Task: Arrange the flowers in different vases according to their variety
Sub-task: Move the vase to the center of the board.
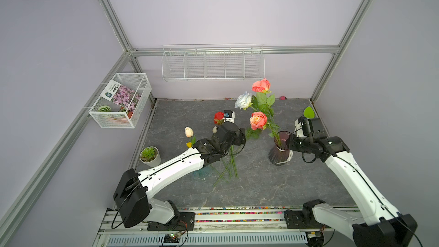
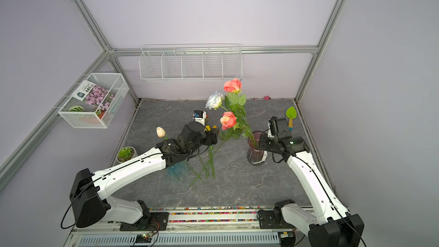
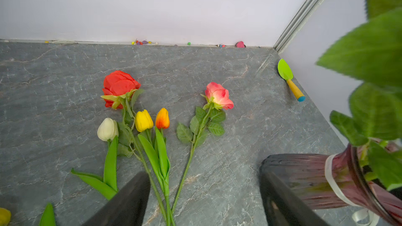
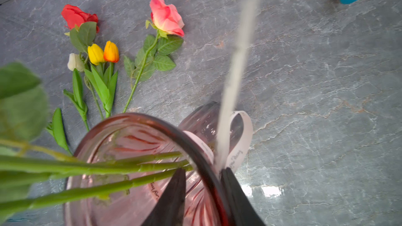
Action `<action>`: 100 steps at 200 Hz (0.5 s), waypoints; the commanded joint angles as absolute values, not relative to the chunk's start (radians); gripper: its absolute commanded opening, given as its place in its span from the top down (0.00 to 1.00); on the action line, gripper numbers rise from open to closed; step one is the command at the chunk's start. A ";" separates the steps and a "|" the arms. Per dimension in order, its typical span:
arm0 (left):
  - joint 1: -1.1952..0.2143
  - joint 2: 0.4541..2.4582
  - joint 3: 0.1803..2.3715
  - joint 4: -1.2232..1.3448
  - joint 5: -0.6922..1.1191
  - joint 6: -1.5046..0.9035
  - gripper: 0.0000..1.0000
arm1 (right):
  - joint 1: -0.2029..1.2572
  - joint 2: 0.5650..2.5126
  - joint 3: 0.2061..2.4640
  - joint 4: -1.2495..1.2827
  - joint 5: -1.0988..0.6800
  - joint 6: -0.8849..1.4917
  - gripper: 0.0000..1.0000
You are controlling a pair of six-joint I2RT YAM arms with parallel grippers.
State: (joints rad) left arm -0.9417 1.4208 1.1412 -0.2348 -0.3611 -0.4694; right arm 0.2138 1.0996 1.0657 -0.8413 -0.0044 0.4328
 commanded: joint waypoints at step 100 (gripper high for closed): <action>-0.865 1.454 1.141 -0.357 -0.313 -0.593 0.19 | 0.167 0.928 1.123 -0.891 -0.082 0.410 0.29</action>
